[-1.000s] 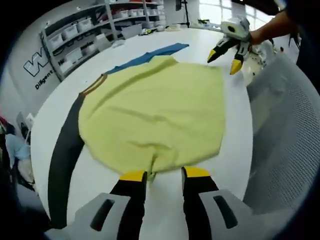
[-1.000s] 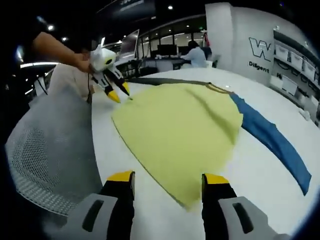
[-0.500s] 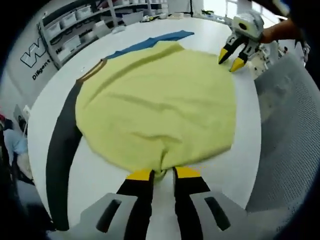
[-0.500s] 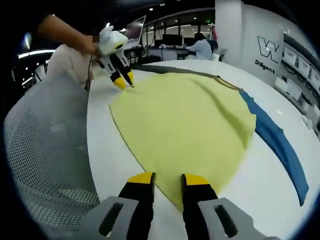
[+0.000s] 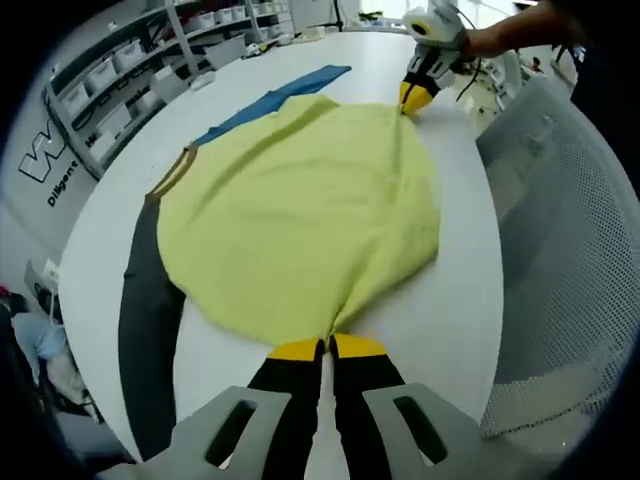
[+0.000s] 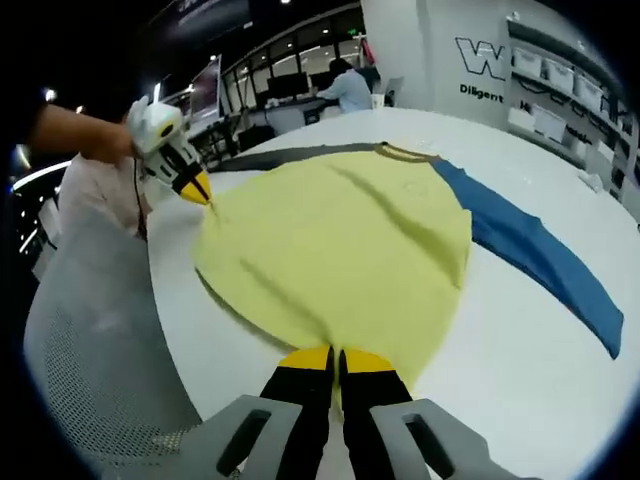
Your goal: Fold the garment on the visible template until the final outline fits inside the template.
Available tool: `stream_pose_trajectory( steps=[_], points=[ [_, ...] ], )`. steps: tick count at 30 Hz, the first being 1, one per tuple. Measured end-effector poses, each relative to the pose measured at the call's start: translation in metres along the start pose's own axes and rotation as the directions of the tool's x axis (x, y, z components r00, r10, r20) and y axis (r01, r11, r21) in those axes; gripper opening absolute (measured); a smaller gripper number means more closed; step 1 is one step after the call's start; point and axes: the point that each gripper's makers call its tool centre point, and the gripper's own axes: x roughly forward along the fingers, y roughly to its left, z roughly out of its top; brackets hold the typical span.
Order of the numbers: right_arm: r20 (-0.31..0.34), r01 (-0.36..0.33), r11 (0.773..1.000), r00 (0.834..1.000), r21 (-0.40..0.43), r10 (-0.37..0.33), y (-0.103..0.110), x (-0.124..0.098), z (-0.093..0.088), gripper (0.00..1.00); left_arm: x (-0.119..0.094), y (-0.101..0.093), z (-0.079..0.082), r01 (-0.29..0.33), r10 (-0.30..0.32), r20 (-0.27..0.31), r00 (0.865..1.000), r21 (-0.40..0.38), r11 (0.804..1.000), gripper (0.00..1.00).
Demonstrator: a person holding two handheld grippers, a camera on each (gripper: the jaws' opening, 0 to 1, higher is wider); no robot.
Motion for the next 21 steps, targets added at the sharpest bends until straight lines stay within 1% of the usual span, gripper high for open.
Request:
stream_pose_trajectory(
  steps=[1,2,3,4,5,6,7,9,10,11,13,14,16,17,19,21],
  points=[
    [-0.008,0.011,1.000,1.000,-0.005,-0.011,-0.002,0.001,0.000,0.00,-0.001,0.005,-0.003,-0.017,0.017,-0.009,1.000,-0.004,1.000,0.06],
    [-0.028,0.029,0.999,0.999,-0.022,-0.029,-0.007,0.002,-0.002,0.00,-0.004,0.019,-0.009,-0.089,0.088,-0.037,0.995,-0.023,0.996,0.04],
    [-0.038,0.033,0.999,0.999,-0.034,-0.034,-0.008,0.003,-0.003,0.00,-0.007,0.030,-0.012,-0.149,0.147,-0.053,0.988,-0.037,0.988,0.06],
    [-0.044,0.045,0.998,0.998,-0.045,-0.046,-0.011,0.004,-0.004,0.00,-0.007,0.039,-0.009,-0.192,0.190,-0.029,0.981,-0.053,0.980,0.07],
    [-0.052,0.049,0.998,0.997,-0.042,-0.051,-0.013,0.007,-0.005,0.00,-0.006,0.042,-0.005,-0.214,0.215,-0.002,0.977,-0.086,0.973,0.09],
    [-0.055,0.051,0.998,0.997,-0.041,-0.053,-0.013,0.007,-0.005,0.00,-0.005,0.033,-0.005,-0.185,0.185,-0.007,0.983,-0.105,0.977,0.11],
    [-0.058,0.055,0.997,0.997,-0.045,-0.058,-0.013,0.008,-0.005,0.00,-0.004,0.029,-0.004,-0.170,0.171,-0.002,0.985,-0.106,0.980,0.13],
    [-0.070,0.067,0.994,0.995,-0.088,-0.073,-0.015,0.011,-0.007,0.00,0.002,0.014,-0.005,-0.132,0.132,-0.003,0.991,-0.091,0.987,0.15],
    [-0.072,0.065,0.994,0.995,-0.088,-0.072,-0.015,0.012,-0.007,0.00,0.004,0.008,-0.007,-0.119,0.118,-0.010,0.993,-0.099,0.988,0.16],
    [-0.074,0.067,0.994,0.995,-0.089,-0.073,-0.015,0.013,-0.007,0.00,0.010,-0.004,-0.010,-0.079,0.078,-0.015,0.997,-0.147,0.986,0.18],
    [-0.078,0.067,0.994,0.994,-0.086,-0.073,-0.015,0.014,-0.007,0.00,0.017,-0.016,-0.012,-0.044,0.041,-0.018,0.999,-0.214,0.976,0.26],
    [-0.079,0.065,0.994,0.994,-0.083,-0.072,-0.014,0.013,-0.007,0.00,0.020,-0.017,-0.011,-0.049,0.048,-0.009,0.999,-0.207,0.977,0.31],
    [-0.075,0.064,0.994,0.995,-0.085,-0.071,-0.013,0.013,-0.006,0.00,0.023,-0.021,-0.007,-0.046,0.050,0.013,0.999,-0.201,0.979,0.36],
    [-0.076,0.062,0.995,0.995,-0.084,-0.068,-0.012,0.013,-0.006,0.00,0.024,-0.022,-0.005,-0.042,0.048,0.023,0.999,-0.210,0.977,0.36],
    [-0.077,0.061,0.994,0.995,-0.088,-0.068,-0.012,0.013,-0.006,0.00,0.028,-0.026,0.004,-0.019,0.039,0.069,0.997,-0.262,0.965,0.36],
    [-0.078,0.060,0.994,0.995,-0.090,-0.067,-0.011,0.012,-0.007,0.00,0.032,-0.023,0.006,-0.033,0.056,0.074,0.996,-0.283,0.958,0.36]
  ],
)
